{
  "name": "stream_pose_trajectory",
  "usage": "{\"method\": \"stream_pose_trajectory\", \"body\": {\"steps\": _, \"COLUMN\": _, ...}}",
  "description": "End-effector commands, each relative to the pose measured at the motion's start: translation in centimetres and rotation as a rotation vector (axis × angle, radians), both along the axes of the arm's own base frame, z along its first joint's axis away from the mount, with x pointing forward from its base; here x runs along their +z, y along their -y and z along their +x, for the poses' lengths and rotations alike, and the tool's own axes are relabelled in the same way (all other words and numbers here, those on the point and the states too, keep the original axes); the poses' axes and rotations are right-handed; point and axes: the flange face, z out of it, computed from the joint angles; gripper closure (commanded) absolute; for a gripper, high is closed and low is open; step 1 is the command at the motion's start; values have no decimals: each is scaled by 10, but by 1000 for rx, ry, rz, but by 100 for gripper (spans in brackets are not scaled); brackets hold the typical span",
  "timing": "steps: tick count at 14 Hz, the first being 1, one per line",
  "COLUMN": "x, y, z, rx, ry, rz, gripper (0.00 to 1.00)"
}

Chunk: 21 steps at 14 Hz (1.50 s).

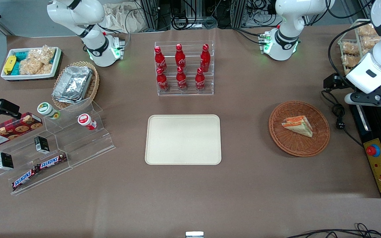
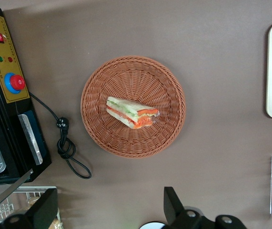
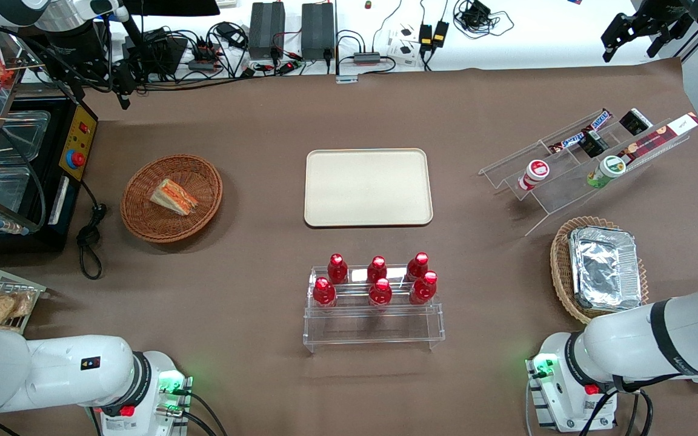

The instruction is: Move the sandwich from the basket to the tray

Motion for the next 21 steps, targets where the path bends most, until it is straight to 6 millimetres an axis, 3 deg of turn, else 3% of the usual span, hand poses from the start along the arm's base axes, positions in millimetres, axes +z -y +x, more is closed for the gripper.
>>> {"method": "stream_pose_trajectory", "body": {"steps": 1, "x": 1, "y": -4, "z": 3, "rx": 1, "ry": -10, "rz": -4, "gripper": 0}}
{"method": "stream_pose_trajectory", "body": {"steps": 5, "x": -3, "y": -5, "z": 12, "rx": 76, "ry": -12, "rz": 0, "gripper": 0}}
{"method": "stream_pose_trajectory", "body": {"steps": 10, "x": -34, "y": -11, "z": 11, "rx": 814, "ry": 60, "rz": 23, "gripper": 0}}
{"method": "stream_pose_trajectory", "body": {"steps": 13, "x": -80, "y": -17, "z": 16, "rx": 1150, "ry": 119, "rz": 6, "gripper": 0}}
{"method": "stream_pose_trajectory", "body": {"steps": 15, "x": -126, "y": -29, "z": 13, "rx": 1354, "ry": 174, "rz": -25, "gripper": 0}}
{"method": "stream_pose_trajectory", "body": {"steps": 18, "x": -183, "y": -36, "z": -3, "rx": 1448, "ry": 210, "rz": -54, "gripper": 0}}
{"method": "stream_pose_trajectory", "body": {"steps": 21, "x": -224, "y": -46, "z": -7, "rx": 1539, "ry": 214, "rz": -68, "gripper": 0}}
